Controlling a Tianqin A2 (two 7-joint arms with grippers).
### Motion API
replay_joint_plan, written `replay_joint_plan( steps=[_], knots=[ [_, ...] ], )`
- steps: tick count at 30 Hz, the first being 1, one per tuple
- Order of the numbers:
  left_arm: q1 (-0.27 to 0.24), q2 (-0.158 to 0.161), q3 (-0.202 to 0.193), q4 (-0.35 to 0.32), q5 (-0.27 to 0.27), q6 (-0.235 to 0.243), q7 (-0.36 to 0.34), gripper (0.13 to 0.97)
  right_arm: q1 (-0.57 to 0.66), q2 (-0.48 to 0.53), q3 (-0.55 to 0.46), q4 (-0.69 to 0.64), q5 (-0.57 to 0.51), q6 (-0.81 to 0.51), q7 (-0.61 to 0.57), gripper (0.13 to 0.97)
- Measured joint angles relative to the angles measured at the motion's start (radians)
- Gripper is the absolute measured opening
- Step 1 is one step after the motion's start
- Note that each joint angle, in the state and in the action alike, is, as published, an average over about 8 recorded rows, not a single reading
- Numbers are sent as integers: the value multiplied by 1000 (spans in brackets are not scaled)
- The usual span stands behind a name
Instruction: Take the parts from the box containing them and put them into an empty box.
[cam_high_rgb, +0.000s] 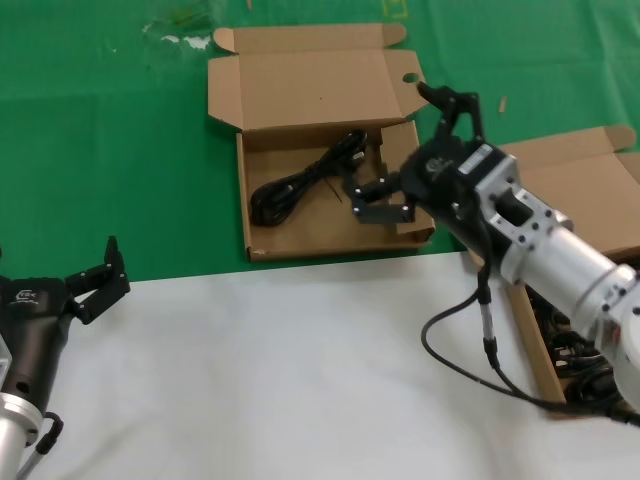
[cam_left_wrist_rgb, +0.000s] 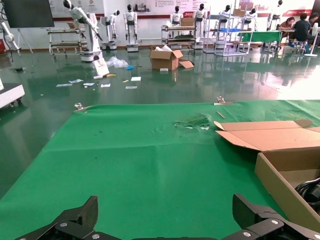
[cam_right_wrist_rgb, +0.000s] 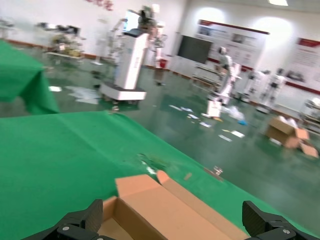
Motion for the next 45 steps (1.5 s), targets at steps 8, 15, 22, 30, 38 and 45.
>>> replay_joint_plan(
  steps=[8, 15, 22, 30, 38, 45],
  knots=[
    [0, 0, 0, 0, 0, 0, 0, 951, -105, -19, 55, 32, 60, 103, 11, 966],
    [0, 0, 0, 0, 0, 0, 0, 963, -196, -36, 103, 60, 111, 192, 20, 966],
    [0, 0, 0, 0, 0, 0, 1, 966, -288, -53, 151, 88, 163, 282, 29, 966],
    [0, 0, 0, 0, 0, 0, 0, 966, -359, -66, 189, 110, 204, 353, 37, 966],
    [0, 0, 0, 0, 0, 0, 0, 966, -364, -67, 191, 111, 206, 358, 37, 966],
    [0, 0, 0, 0, 0, 0, 0, 966, -364, -67, 191, 111, 206, 358, 37, 966]
  ],
)
